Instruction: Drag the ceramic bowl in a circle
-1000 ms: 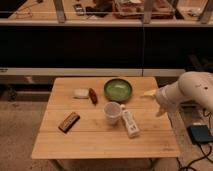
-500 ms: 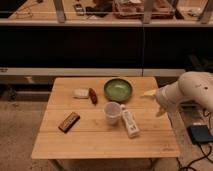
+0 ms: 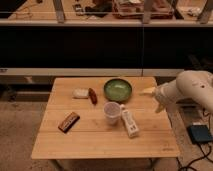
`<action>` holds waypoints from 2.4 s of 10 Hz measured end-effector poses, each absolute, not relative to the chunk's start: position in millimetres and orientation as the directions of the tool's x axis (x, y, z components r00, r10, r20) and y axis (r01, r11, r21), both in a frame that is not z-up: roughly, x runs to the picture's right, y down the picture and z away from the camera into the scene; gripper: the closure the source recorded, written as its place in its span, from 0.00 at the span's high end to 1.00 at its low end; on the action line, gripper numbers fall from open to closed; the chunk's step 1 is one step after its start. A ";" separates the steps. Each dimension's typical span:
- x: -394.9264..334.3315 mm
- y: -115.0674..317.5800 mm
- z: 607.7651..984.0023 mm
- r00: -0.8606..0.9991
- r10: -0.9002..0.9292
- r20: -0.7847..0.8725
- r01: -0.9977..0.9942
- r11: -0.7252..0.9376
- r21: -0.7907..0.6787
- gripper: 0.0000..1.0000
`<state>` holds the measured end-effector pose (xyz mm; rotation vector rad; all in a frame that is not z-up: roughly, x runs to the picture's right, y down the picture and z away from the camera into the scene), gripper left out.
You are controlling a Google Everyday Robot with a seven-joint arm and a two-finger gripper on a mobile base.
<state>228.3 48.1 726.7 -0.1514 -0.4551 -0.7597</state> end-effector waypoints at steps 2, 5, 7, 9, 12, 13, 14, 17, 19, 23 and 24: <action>219.3 18.3 771.6 0.583 -0.694 0.422 0.729 0.677 0.105 0.70; 199.7 -0.5 828.4 0.424 -0.806 0.413 0.803 0.546 0.240 0.70; 201.6 0.6 867.6 0.280 -0.873 0.400 0.867 0.409 0.286 0.70; 204.0 2.3 890.1 0.200 -0.897 0.394 0.895 0.330 0.299 0.70; 205.3 3.6 896.2 0.174 -0.903 0.393 0.903 0.306 0.302 0.70; 205.2 5.3 895.4 0.174 -0.901 0.397 0.902 0.307 0.303 0.70; 205.5 11.7 894.4 0.158 -0.896 0.415 0.904 0.300 0.304 0.70; 201.3 11.9 906.7 0.108 -0.887 0.450 0.901 0.278 0.332 0.70; 201.9 7.0 919.0 0.097 -0.877 0.470 0.895 0.283 0.345 0.70; 210.7 -2.9 947.9 0.131 -0.858 0.497 0.903 0.310 0.297 0.70; 211.0 -7.7 954.2 0.177 -0.847 0.501 0.888 0.357 0.290 0.70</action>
